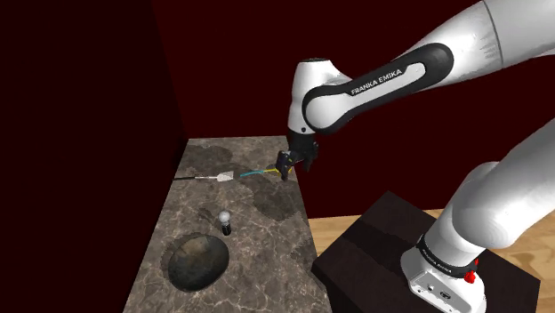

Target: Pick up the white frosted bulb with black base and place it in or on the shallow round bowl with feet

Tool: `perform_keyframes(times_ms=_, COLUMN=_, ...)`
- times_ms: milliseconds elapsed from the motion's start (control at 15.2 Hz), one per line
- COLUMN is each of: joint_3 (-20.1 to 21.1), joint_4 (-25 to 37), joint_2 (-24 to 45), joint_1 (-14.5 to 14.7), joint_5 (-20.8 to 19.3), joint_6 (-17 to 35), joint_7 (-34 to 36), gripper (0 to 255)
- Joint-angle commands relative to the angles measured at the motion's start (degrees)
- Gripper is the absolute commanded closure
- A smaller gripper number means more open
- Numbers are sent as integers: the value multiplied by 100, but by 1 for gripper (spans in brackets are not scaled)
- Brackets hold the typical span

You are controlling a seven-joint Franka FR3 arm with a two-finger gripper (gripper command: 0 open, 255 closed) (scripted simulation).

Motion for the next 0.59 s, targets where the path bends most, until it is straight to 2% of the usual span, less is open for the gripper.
perform_keyframes(times_ms=0, joint_3=116, joint_4=203, joint_2=465, joint_1=17, joint_5=-26, joint_6=309, joint_7=208, gripper=0)
perform_keyframes(times_ms=528, joint_3=351, joint_4=1199, joint_2=2263, joint_1=247, joint_5=-469, joint_6=1262, joint_7=1145, gripper=0)
